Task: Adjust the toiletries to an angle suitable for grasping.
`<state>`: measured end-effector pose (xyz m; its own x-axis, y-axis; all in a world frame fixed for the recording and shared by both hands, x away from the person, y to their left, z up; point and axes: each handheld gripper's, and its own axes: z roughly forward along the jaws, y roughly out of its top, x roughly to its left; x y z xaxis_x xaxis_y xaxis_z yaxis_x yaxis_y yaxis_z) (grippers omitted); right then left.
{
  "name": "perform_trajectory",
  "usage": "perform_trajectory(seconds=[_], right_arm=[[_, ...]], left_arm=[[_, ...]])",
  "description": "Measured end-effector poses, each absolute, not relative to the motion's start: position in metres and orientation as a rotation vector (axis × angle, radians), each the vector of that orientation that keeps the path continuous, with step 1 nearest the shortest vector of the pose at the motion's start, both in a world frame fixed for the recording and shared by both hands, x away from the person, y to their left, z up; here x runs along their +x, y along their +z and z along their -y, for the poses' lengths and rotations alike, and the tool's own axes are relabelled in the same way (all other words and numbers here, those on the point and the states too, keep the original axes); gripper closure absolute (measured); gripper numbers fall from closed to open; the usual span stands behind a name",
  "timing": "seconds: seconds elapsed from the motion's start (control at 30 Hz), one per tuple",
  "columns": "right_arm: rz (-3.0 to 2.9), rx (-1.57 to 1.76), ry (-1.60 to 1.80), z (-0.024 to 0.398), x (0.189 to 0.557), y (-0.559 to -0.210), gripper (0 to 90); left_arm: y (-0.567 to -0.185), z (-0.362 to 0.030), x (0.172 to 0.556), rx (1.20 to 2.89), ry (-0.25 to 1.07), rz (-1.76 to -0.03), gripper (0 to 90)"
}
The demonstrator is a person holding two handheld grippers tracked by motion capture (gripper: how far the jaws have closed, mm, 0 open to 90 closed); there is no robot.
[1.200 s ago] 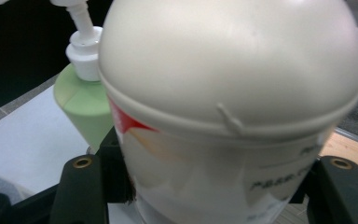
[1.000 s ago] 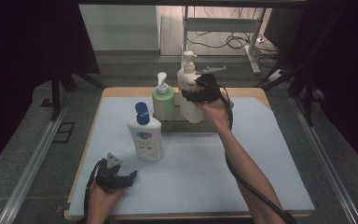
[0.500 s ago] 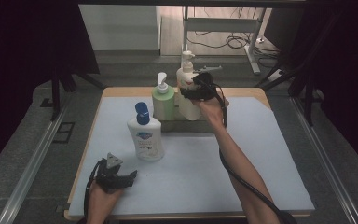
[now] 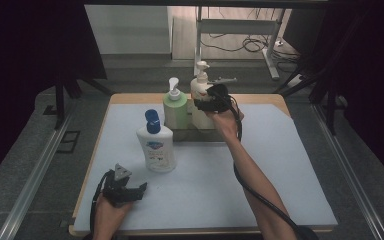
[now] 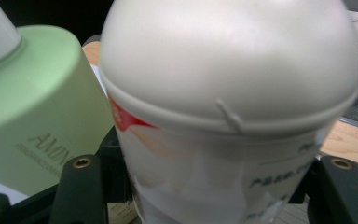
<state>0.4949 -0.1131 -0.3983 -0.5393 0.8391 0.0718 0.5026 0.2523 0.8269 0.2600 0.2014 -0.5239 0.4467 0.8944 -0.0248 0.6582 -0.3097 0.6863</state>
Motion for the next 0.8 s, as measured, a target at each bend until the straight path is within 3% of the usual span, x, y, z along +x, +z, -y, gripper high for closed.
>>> perform_trajectory(seconds=[0.8], right_arm=[[-2.15, 1.216, 1.157, 0.119, 0.482, -0.427, 36.0]], left_arm=[[-0.524, -0.201, 0.26, 2.07, 0.485, -1.294, 14.8]])
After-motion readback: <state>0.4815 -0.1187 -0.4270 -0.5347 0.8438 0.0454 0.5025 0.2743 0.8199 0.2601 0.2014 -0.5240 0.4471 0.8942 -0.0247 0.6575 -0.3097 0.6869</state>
